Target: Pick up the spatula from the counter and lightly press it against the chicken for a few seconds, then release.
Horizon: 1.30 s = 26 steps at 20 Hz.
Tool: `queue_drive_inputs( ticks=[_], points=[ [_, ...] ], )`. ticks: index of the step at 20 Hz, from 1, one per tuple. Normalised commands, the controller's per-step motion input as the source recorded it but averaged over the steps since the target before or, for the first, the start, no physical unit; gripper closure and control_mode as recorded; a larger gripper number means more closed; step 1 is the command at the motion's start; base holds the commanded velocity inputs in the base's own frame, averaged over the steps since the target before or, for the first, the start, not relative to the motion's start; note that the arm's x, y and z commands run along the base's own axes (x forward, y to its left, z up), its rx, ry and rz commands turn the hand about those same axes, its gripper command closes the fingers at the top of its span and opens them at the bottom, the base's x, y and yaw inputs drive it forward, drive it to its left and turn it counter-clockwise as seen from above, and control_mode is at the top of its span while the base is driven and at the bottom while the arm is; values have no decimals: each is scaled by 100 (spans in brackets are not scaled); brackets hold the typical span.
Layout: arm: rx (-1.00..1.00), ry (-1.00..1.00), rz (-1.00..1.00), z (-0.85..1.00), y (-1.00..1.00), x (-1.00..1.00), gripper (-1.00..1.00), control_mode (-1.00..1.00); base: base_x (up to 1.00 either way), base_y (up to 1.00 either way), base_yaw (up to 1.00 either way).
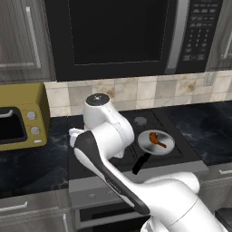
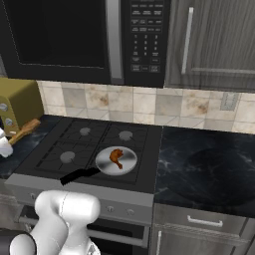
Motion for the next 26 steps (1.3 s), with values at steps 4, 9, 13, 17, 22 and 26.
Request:
queue_drive_inputs(
  ticks=[4,9,13,17,22,26],
  points=[
    [0,0,11,30,-85,-7,100,-100,0,0,0],
    [0,0,14,31,-81,-9,100,-100,0,0,0],
    [0,0,16,24,-83,-12,100,-100,0,0,0],
    [1,3,15,5,-82,-22,100,-100,0,0,0],
    [3,0,13,-2,-67,-29,100,-100,0,0,0],
    [0,0,17,0,-72,-25,100,-100,0,0,0]
  ],
)
